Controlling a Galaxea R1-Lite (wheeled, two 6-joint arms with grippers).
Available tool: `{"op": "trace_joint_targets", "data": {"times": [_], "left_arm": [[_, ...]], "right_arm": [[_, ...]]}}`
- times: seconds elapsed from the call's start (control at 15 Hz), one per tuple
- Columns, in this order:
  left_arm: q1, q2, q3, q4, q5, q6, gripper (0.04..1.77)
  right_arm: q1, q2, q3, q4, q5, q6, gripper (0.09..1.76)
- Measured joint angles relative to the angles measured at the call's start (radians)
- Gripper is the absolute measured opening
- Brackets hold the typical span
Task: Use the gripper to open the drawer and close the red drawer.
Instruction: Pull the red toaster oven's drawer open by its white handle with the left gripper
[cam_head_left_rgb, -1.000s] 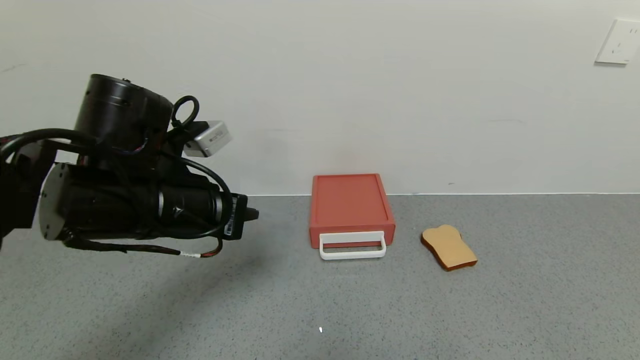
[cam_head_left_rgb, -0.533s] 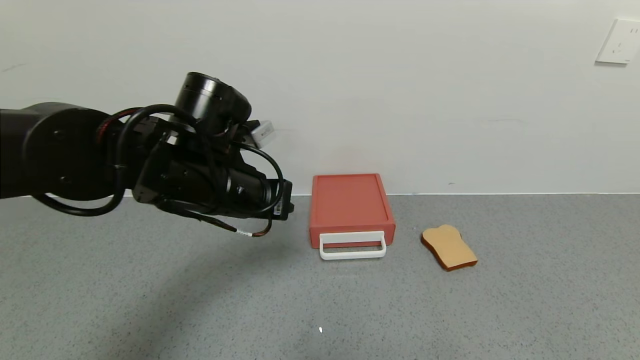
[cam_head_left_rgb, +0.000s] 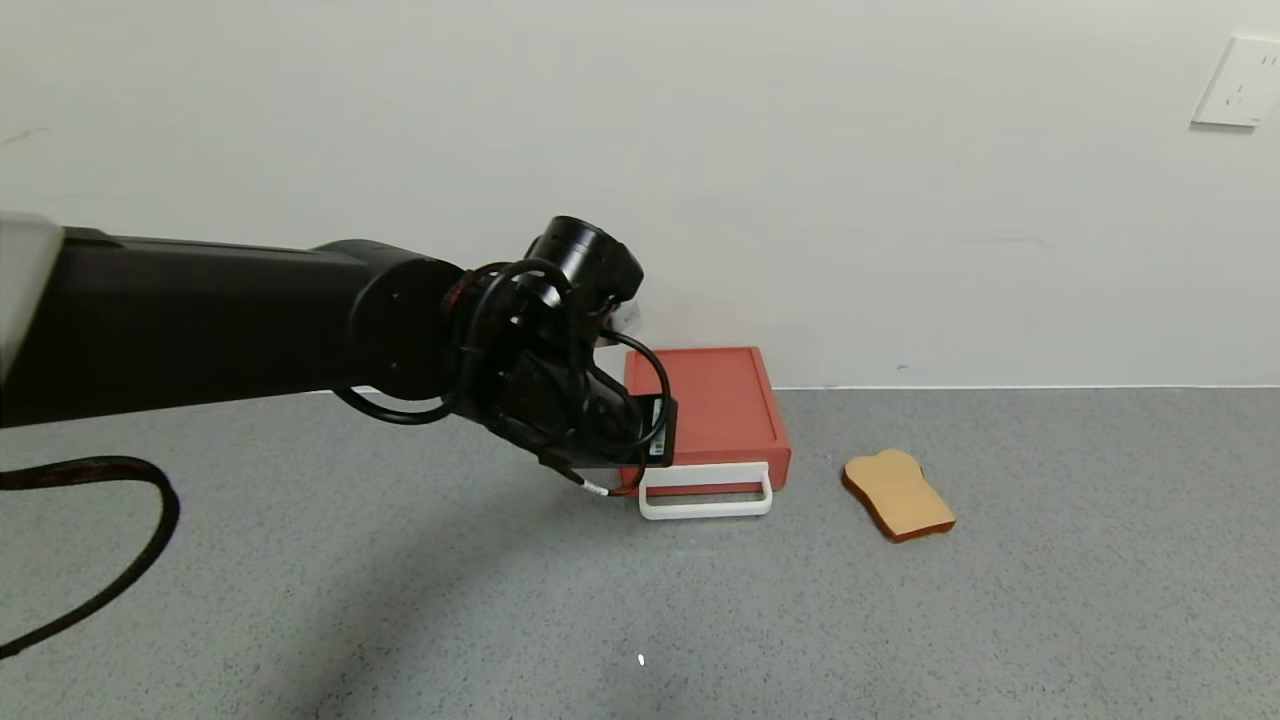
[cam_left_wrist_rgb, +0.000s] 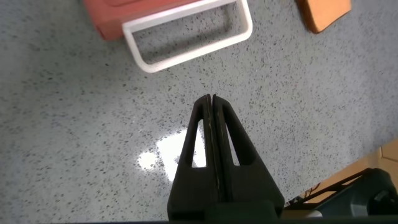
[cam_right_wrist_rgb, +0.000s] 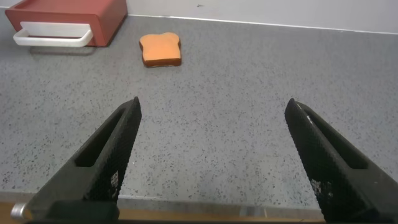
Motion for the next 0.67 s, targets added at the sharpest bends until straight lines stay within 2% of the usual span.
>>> {"op": "trace_joint_targets", "data": {"times": [0.33, 0.67], "left_arm": [[-0.03, 0.103, -0.075, 0.006, -0.002, -0.03, 0.11], [-0.049, 0.169, -0.148, 0.009, -0.002, -0.11, 0.11]], "right_arm": [[0.001, 0.0, 0.0, 0.0, 0.001, -0.002, 1.7], [0.001, 0.0, 0.0, 0.0, 0.002, -0.002, 1.7]]}}
